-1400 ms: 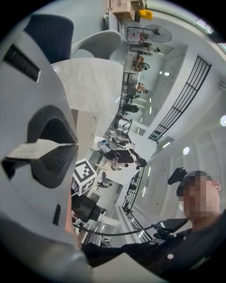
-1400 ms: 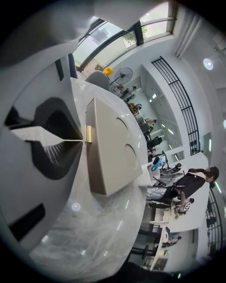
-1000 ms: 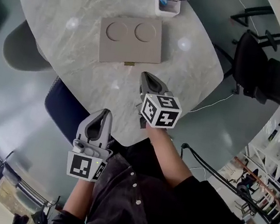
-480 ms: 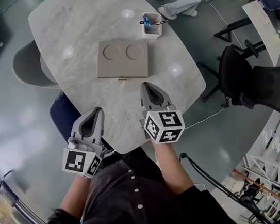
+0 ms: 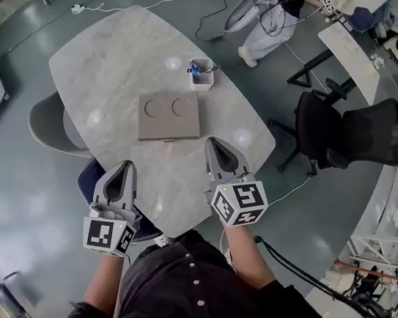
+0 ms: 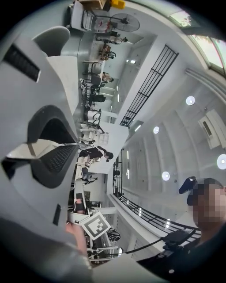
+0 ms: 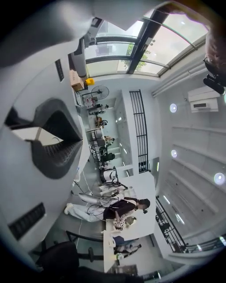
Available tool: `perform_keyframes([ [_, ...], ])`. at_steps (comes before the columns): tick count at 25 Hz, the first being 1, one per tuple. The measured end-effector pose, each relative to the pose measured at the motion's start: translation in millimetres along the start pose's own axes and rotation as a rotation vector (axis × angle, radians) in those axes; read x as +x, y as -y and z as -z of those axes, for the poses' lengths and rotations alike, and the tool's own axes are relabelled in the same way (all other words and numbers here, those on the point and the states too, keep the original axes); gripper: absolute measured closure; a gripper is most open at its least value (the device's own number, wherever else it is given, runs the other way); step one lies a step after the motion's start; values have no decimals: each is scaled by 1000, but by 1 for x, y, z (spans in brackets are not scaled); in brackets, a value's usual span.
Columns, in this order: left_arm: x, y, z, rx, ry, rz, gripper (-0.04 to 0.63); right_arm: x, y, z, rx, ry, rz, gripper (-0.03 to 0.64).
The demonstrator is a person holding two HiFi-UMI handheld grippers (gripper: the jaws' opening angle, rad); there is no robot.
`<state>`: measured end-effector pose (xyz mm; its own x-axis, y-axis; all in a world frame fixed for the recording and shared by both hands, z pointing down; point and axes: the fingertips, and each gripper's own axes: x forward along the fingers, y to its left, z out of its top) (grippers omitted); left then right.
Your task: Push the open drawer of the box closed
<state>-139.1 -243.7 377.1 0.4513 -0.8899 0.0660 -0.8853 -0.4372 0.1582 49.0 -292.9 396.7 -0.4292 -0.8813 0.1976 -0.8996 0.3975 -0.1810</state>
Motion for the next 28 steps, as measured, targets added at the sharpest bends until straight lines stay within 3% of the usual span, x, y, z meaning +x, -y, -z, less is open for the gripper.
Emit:
perform_keyframes([
  [5,-10,8,-20,28,35,31,571,-33,-5,-32,-39,97,20,619],
  [12,-23,21,-41,63,65,64,571,-71,-1,-55,15,245,25,619],
  [19,-34,17,-56,77,97,56,571,-80,-10,-54,33,298,31,618],
  [28,-40,13,-62,84,121,43,571,-81,-17,-63,-46,288,27,620],
])
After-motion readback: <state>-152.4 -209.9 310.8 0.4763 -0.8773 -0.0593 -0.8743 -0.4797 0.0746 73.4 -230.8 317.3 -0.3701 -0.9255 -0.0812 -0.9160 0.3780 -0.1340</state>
